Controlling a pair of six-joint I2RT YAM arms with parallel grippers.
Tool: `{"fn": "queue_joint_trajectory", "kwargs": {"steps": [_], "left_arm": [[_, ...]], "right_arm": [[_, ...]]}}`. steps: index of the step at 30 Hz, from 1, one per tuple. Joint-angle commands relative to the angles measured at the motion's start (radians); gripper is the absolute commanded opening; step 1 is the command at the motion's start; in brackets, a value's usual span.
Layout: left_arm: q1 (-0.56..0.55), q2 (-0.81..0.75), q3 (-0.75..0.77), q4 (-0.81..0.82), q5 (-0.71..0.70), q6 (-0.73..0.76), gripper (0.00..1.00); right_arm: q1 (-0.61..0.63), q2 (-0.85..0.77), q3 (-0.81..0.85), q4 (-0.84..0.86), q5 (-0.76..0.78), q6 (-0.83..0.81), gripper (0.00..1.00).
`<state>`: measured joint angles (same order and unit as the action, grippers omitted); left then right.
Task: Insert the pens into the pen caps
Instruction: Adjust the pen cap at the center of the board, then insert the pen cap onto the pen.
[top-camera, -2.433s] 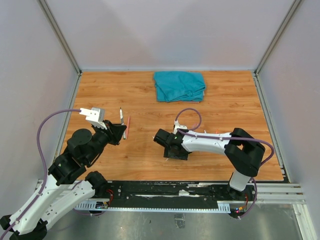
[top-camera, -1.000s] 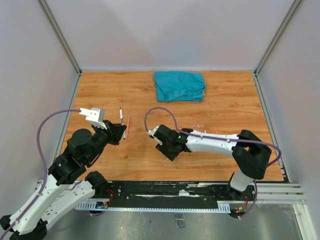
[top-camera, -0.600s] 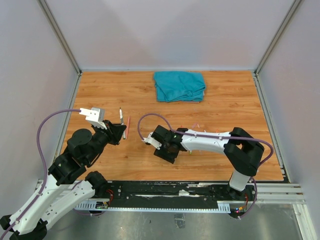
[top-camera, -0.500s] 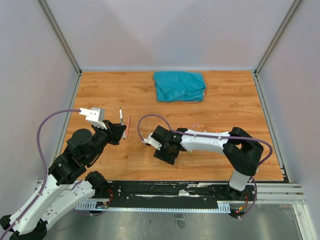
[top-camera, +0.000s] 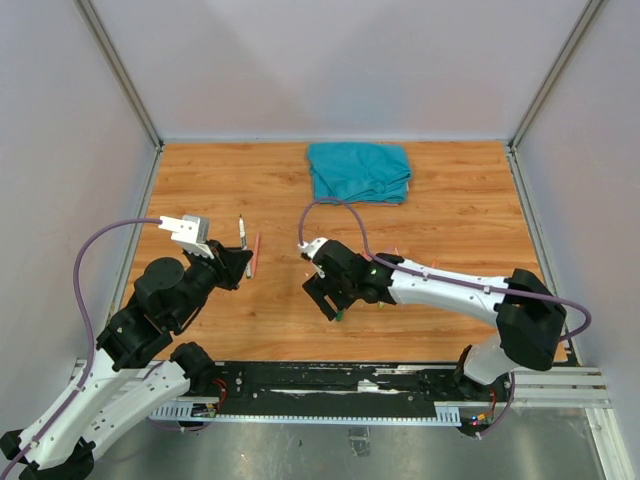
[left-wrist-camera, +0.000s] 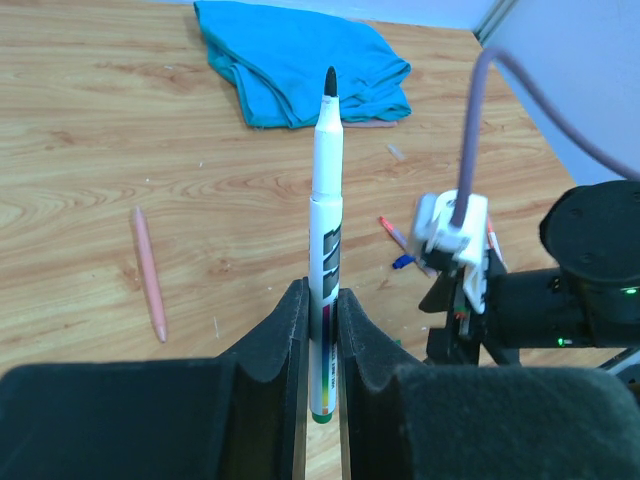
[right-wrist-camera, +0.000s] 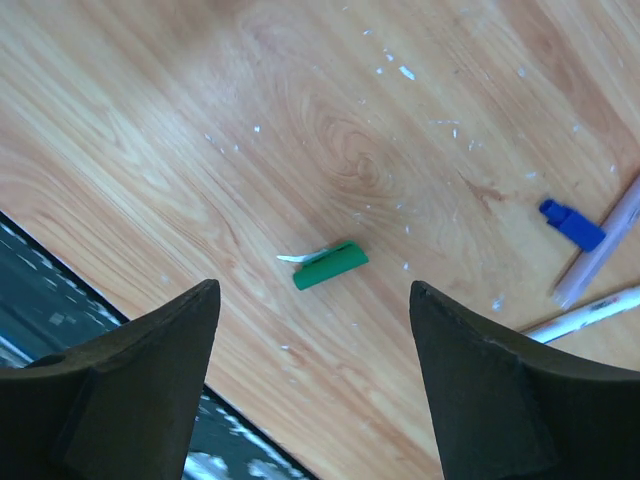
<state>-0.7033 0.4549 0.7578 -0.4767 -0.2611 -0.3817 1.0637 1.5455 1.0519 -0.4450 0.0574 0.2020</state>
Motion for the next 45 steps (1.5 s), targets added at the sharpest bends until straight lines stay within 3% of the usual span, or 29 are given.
{"fn": "queue_joint_trajectory", "kwargs": {"steps": [1, 7, 13, 18, 32, 40, 45], "left_arm": [[0.002, -0.01, -0.006, 0.014, -0.006, 0.012, 0.01], [0.002, -0.009, -0.005, 0.015, -0.004, 0.012, 0.0], [0.002, -0.012, -0.008, 0.017, -0.004, 0.011, 0.01], [0.002, -0.005, -0.007, 0.018, 0.002, 0.013, 0.01], [0.002, -0.011, -0.009, 0.018, -0.001, 0.011, 0.01], [0.002, -0.01, -0.009, 0.019, 0.0, 0.013, 0.0], [0.002, -0.009, -0.009, 0.019, 0.002, 0.014, 0.01]], "right_arm": [[-0.011, -0.05, -0.053, 0.029, 0.085, 0.416, 0.77], [-0.011, -0.064, -0.101, 0.01, 0.145, 0.766, 0.76], [-0.011, -0.015, -0.032, -0.137, 0.209, 0.935, 0.76], [-0.011, 0.052, 0.032, -0.227, 0.212, 0.968, 0.76], [-0.016, 0.086, 0.018, -0.205, 0.2, 1.033, 0.74], [-0.017, 0.106, 0.01, -0.196, 0.198, 1.054, 0.66], [-0.023, 0.129, 0.014, -0.186, 0.194, 1.055, 0.56]]}}
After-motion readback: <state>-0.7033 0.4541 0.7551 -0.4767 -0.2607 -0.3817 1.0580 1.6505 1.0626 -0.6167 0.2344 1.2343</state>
